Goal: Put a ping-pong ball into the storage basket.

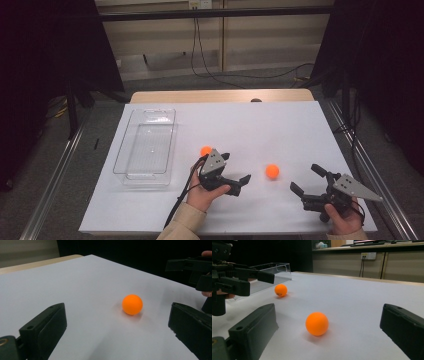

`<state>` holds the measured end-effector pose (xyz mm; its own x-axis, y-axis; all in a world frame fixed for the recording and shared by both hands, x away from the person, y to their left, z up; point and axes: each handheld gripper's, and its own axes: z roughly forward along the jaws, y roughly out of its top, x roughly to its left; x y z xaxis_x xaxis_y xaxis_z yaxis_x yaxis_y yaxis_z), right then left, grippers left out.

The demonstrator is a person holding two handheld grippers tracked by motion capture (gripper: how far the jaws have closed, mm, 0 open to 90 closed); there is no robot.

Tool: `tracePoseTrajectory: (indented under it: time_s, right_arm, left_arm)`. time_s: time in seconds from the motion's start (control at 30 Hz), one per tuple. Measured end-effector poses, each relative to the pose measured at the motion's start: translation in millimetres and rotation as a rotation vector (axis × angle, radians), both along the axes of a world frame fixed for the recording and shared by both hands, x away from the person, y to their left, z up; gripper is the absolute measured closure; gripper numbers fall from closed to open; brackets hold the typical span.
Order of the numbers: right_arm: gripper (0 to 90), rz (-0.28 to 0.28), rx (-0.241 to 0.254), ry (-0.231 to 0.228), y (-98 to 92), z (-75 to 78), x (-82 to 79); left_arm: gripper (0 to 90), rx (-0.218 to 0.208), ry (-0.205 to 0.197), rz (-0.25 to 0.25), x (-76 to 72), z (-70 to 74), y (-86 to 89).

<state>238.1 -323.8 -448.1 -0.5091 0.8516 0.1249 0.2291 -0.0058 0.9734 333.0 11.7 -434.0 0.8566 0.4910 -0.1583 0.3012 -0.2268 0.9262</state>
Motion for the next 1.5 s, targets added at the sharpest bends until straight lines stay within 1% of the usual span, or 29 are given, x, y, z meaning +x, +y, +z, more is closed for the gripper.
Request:
tracePoseTrajectory:
  time_s: [0.1,0.17,0.37,0.5,0.63,0.73,0.77,0.83,1.0,1.07,1.23,1.3,1.33,1.37,1.43,1.5]
  right_arm:
    - [0.5,0.002,-0.003,0.003,0.2,-0.8,0.7]
    - [0.5,0.004,-0.006,0.002,0.1,-1.1,0.9]
    - [0.5,0.003,0.001,0.002,-0.4,-0.6,0.4]
    - [0.5,0.004,-0.004,-0.002,-0.8,-0.1,-0.3]
    - [0.5,0.001,0.002,-0.003,-0.4,0.4,-0.2]
    - [0.5,0.001,-0.001,0.0,0.3,0.1,0.2]
    - [0.5,0.002,-0.002,0.0,0.3,-0.1,0.3]
    - [0.5,0.003,-0.006,-0.002,0.4,-0.6,1.0]
    - [0.5,0.007,-0.004,-0.002,2.3,0.2,0.8]
    - [0.5,0.008,-0.004,-0.001,3.2,0.2,0.9]
    - [0.5,0.01,-0.003,-0.002,3.6,0.5,1.5]
    - [0.5,0.009,0.0,-0.002,4.0,0.6,1.8]
    - [0.5,0.01,-0.001,-0.002,4.2,0.6,2.0]
    - [0.5,0.012,-0.002,-0.002,4.5,0.5,2.1]
    - [0.5,0.015,-0.004,-0.002,5.2,0.6,2.4]
    - [0.5,0.017,-0.002,-0.003,5.9,0.7,2.4]
  left_arm:
    - [1.9,0.006,-0.002,-0.001,0.7,-0.3,-0.9]
    - [1.9,0.005,0.006,-0.003,0.8,-0.9,-1.7]
    - [1.9,0.011,0.002,-0.007,0.7,-0.9,-3.7]
    - [1.9,0.006,0.006,-0.014,0.4,0.0,-5.9]
    - [1.9,0.006,0.005,-0.018,0.7,0.2,-8.0]
    - [1.9,0.019,0.007,-0.029,0.9,-0.2,-9.0]
    - [1.9,0.014,0.01,-0.028,0.7,-0.5,-9.7]
    - [1.9,0.02,0.008,-0.032,1.0,-0.4,-9.9]
    - [1.9,0.021,0.01,-0.035,0.0,0.3,-9.9]
    - [1.9,0.027,0.012,-0.039,0.6,-0.4,-10.5]
    - [2.0,0.027,0.025,-0.039,2.3,-3.2,-14.9]
    - [2.0,0.039,0.023,-0.04,2.9,-3.7,-17.5]
    - [2.0,0.042,0.027,-0.035,3.0,-4.1,-19.2]
    - [2.0,0.046,0.03,-0.04,3.8,-4.3,-20.2]
    - [2.0,0.043,0.037,-0.041,4.6,-4.9,-22.4]
    - [2.0,0.049,0.04,-0.042,5.8,-5.5,-23.9]
